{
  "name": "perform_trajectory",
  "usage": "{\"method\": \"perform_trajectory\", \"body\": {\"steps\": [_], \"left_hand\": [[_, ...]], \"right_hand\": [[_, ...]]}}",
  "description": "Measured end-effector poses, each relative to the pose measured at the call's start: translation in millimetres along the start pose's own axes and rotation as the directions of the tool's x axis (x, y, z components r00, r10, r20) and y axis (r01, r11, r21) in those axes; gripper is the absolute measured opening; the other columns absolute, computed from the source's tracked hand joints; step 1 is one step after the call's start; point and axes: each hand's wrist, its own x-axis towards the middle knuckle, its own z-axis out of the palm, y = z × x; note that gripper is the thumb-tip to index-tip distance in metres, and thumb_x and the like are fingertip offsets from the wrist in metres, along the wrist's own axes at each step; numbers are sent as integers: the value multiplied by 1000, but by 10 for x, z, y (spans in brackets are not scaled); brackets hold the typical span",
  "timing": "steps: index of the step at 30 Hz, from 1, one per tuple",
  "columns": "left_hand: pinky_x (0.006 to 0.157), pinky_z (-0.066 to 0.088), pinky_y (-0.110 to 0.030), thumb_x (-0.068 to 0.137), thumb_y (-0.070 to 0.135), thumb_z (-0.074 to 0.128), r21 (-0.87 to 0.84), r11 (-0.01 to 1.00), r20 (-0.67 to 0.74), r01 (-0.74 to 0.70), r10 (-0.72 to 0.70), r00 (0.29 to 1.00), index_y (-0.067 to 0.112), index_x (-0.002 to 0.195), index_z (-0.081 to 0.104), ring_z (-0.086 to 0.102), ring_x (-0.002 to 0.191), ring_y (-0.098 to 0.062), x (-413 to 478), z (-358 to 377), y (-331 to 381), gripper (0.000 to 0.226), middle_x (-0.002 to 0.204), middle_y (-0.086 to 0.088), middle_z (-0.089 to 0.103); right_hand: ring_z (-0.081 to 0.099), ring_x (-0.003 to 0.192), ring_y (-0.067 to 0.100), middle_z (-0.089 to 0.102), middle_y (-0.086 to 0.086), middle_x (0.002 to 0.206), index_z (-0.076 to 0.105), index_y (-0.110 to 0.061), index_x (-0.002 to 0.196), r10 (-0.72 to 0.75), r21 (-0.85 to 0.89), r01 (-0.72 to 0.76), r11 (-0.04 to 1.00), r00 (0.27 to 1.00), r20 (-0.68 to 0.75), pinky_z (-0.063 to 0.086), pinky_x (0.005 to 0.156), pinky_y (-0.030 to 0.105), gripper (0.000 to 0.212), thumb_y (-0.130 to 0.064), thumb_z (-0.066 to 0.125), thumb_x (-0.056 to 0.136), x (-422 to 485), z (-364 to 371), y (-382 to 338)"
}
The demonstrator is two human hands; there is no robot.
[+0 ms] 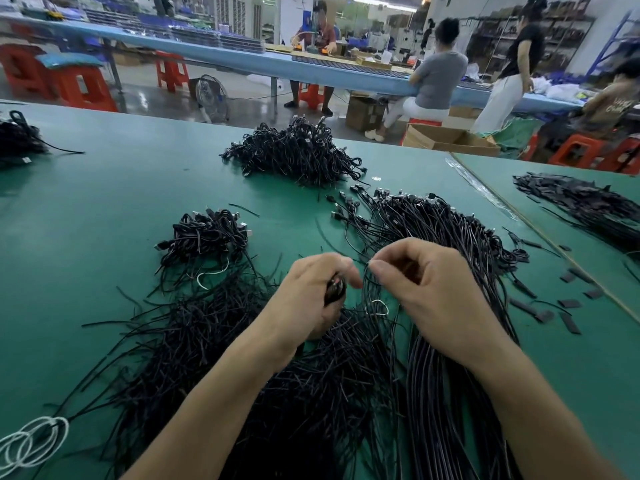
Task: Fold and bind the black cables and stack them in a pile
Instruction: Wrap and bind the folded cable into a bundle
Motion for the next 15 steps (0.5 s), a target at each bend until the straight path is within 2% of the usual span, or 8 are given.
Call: {"method": "perform_trajectory", "body": {"steps": [1,3,5,7,10,15], "left_hand": [[34,24,-15,93,36,46,-16,1000,7,-18,18,1000,9,91,60,28,31,-3,-2,13,9,31,38,8,37],[35,27,-10,88,40,48,-44,997,-23,-58,57,998,1,100,55,32,31,0,4,30,3,41,39,9,40],[35,26,-16,96,41,47,-72,989,-67,-127,122,990,3,101,60,28,32,-5,14,39,-12,40,41,8,37],[39,23,-16,104,39,44,-94,982,-128,-162,149,981,10,94,68,24,32,-10,30,30,-31,39,42,4,35],[38,23,-14,102,41,46,-159,976,-206,-147,113,972,18,78,75,25,31,-9,61,25,-53,44,42,2,39],[36,21,-15,103,44,44,-193,977,-246,-93,43,968,18,59,71,22,31,-7,49,41,-58,59,41,3,34]], "right_hand": [[53,59,-1,63,-6,69,69,-22,85,-42,-54,42,998,999,6,43,56,13,8,-23,68,93,-8,46,-26],[54,73,0,59,-14,81,68,-20,89,-146,-228,148,962,989,25,41,68,12,5,-21,66,94,-25,102,-84],[51,79,2,57,-11,88,67,-17,92,-269,-361,267,893,962,47,41,74,16,5,-18,63,95,-46,124,-141],[53,83,11,58,-4,89,67,-13,93,-359,-460,356,813,929,84,45,77,23,10,-18,59,95,-74,135,-185],[53,81,18,59,0,88,68,-11,93,-436,-581,448,680,884,171,52,77,34,3,-11,65,94,-112,178,-189],[54,81,21,59,2,89,66,-12,92,-519,-658,529,536,821,237,50,74,35,5,-9,70,90,-135,266,-151]]}}
